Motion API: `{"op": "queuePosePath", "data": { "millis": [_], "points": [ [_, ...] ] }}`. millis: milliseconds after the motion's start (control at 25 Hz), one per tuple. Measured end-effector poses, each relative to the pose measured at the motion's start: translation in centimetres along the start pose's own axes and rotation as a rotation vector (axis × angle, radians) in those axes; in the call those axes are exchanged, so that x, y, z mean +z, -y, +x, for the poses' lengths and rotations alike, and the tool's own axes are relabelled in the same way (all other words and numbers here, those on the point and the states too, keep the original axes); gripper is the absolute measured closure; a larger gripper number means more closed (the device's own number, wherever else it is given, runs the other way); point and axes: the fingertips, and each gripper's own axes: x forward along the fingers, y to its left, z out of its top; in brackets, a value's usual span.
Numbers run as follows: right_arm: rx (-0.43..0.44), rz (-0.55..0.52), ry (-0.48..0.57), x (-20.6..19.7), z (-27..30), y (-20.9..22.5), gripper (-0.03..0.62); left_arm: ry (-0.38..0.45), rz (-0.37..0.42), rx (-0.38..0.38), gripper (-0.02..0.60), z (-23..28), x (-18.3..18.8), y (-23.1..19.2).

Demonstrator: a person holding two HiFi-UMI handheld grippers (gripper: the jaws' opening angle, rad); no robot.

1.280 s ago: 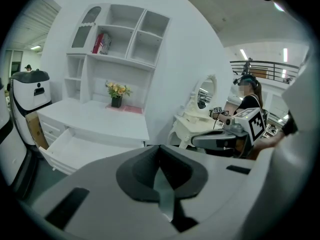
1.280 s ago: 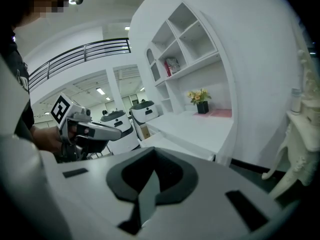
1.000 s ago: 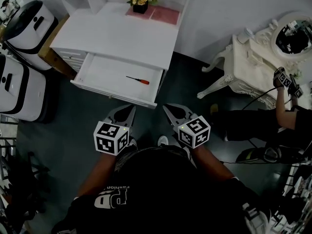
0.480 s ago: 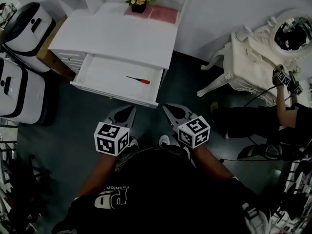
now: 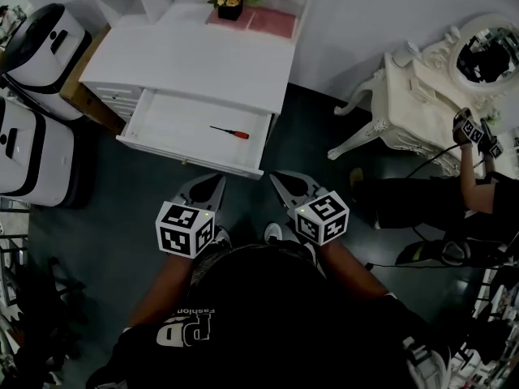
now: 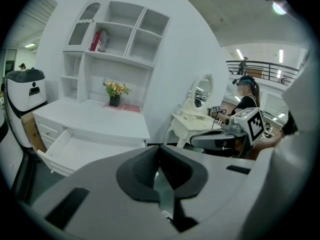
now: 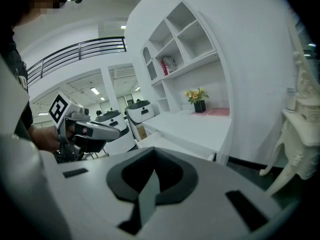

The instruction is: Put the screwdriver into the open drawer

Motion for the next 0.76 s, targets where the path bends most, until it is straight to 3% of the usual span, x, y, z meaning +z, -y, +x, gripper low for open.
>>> {"op": "queuePosePath", "data": {
  "millis": [760],
  "points": [
    [0.000, -0.004, -0.008, -0.11, 0.00, -0.01, 0.586, 0.003, -0.002, -0.005, 0.566, 0.09, -0.01, 0.07]
  ]
}}
